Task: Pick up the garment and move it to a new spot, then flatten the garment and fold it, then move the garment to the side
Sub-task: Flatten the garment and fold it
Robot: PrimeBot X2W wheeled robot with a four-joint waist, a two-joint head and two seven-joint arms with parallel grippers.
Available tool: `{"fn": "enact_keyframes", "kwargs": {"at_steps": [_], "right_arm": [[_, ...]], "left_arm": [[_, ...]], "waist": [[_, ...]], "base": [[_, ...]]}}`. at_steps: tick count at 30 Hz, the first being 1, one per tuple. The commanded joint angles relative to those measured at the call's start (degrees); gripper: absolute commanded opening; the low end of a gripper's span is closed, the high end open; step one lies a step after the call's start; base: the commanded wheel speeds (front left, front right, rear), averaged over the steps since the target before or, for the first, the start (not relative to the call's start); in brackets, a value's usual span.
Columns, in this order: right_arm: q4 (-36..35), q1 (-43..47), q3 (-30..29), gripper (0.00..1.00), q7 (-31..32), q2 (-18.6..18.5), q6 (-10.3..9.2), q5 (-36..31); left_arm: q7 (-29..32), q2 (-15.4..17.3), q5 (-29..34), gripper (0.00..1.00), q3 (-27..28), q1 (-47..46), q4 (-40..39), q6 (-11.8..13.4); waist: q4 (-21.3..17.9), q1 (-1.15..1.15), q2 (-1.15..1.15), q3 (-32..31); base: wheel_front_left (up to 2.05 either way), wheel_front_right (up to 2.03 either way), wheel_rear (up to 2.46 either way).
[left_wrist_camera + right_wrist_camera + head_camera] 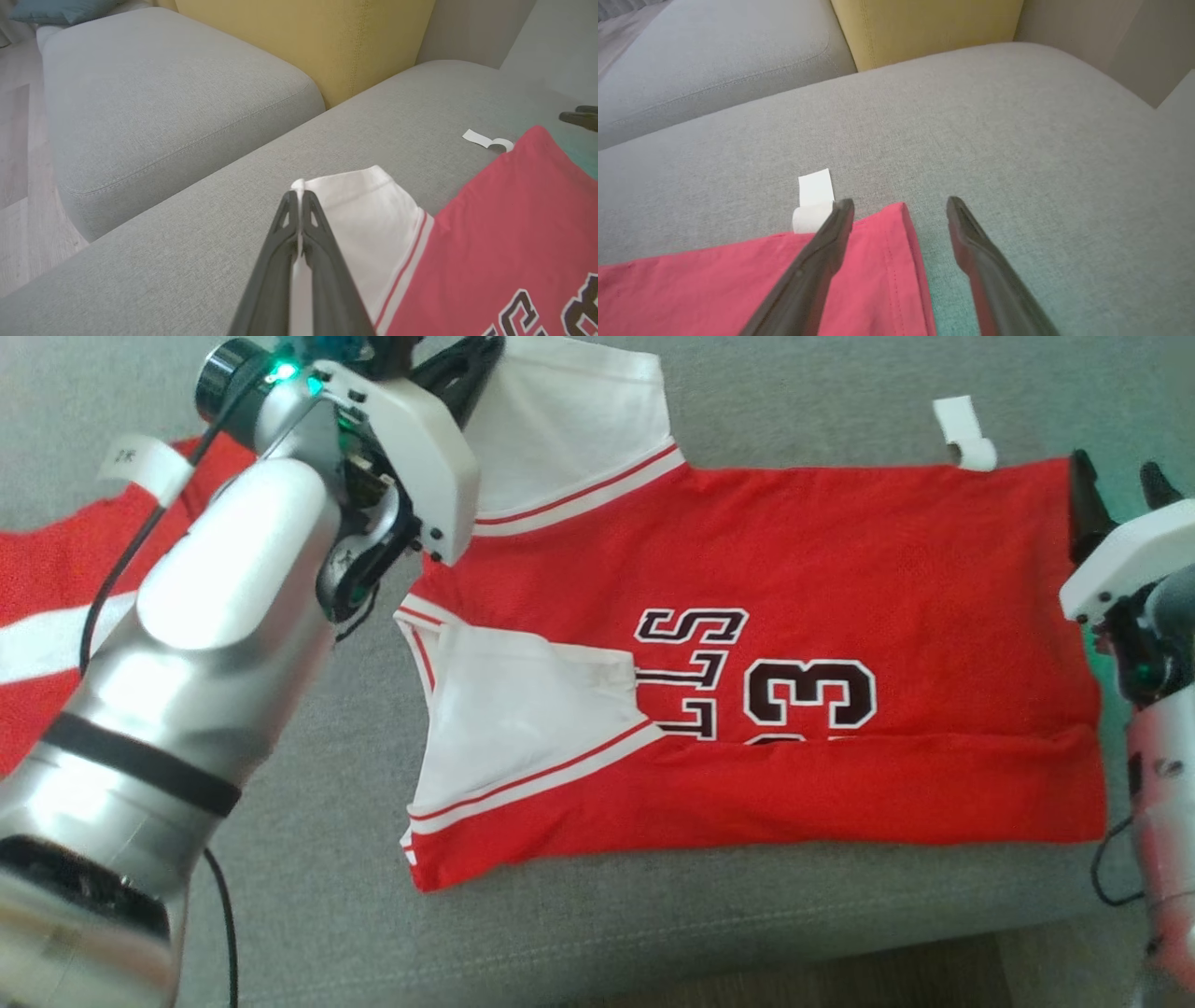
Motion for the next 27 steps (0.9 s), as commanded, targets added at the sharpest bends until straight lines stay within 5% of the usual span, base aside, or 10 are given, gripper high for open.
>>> {"fn": "enact_keyframes", "kwargs": {"at_steps": [1,19,21,27], "right_arm": [[-1.07,-1.66,0.65,1.0,0.28,-1.07,0.37,0.17],[12.03,-9.12,4.05,1.0,-0.95,-4.3,0.37,1.13],[13.29,-9.59,4.27,0.0,-1.23,-4.26,0.37,1.68],[13.96,-10.23,6.47,0.0,-5.17,-4.03,0.37,2.92]], "left_arm": [[0.22,2.11,-0.25,0.0,1.53,-1.76,-2.3,0.51],[7.2,7.83,-0.39,0.0,1.52,0.91,-18.8,5.9],[7.39,8.12,-0.39,0.0,1.46,1.11,-19.17,6.15],[6.74,9.04,-0.36,0.0,1.8,1.82,-18.75,7.18]], "waist": [[0.57,0.0,0.0,0.82],[1.77,0.0,0.0,5.07],[1.65,0.0,0.0,4.95],[0.79,0.0,0.0,3.86]], "base": [[0.0,0.0,0.0],[0.0,0.0,0.0],[0.0,0.0,0.0],[0.0,0.0,0.0]]}}
